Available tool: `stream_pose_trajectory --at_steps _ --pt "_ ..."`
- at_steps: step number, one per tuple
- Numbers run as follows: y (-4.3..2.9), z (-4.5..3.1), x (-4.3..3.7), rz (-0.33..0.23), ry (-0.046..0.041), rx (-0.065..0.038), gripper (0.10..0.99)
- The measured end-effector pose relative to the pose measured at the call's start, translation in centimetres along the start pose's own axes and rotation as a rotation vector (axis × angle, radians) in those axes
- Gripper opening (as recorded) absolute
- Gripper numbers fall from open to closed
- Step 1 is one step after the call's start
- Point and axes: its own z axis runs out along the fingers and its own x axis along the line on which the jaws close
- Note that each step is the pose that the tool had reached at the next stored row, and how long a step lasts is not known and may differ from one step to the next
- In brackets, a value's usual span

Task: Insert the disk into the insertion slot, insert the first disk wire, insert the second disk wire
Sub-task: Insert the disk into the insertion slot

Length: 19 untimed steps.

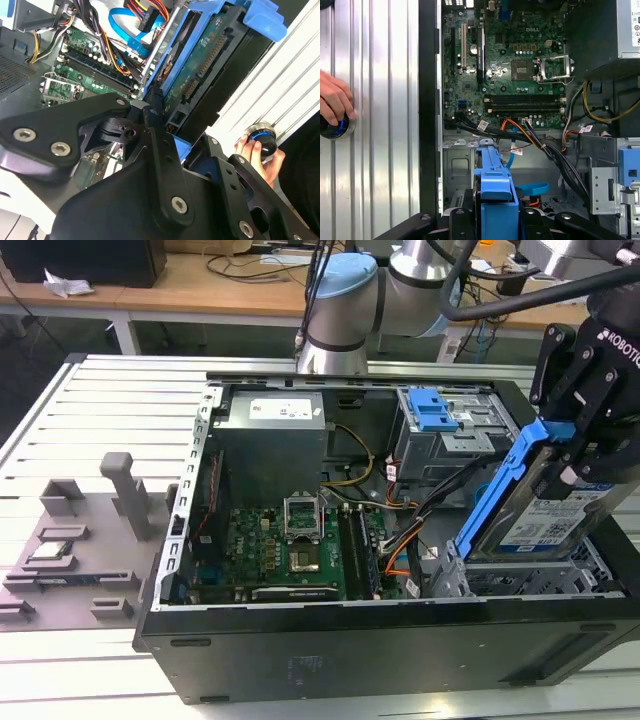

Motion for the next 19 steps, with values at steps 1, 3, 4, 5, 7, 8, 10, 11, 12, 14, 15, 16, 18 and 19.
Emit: stream_pose_trajectory --at_steps 1,3,4,5,7,8,10,11,12,14,15,16,18,19 --pt "0.0 0.06 0.0 0.0 0.0001 0.0 0.365" --pt "-0.01 0.41 0.0 0.0 0.0 0.0 0.365" --pt "-0.02 0.57 0.0 0.0 -0.0001 0.0 0.365" --pt "-0.02 0.66 0.0 0.0 0.0001 0.0 0.365" --pt "-0.03 0.81 0.0 0.0 0.0002 0.0 0.365" --pt "-0.03 0.92 0.0 0.0 0.0001 0.0 0.365" --pt "-0.04 1.01 0.0 0.0 0.0001 0.0 0.365" --pt "-0.04 1.1 0.0 0.0 0.0001 0.0 0.365" --pt "-0.04 1.18 0.0 0.0 0.0001 0.0 0.365" --pt "-0.05 1.45 0.0 0.0 0.0 0.0 0.365" --pt "-0.06 1.53 0.0 0.0 0.0 0.0 0.365" --pt "-0.07 1.72 -0.01 0.0 0.0001 0.0 0.365" --pt "-0.07 1.8 0.0 0.0 0.0005 0.0 0.365" --pt "-0.07 1.81 0.0 0.0 0.0005 0.0 0.365"
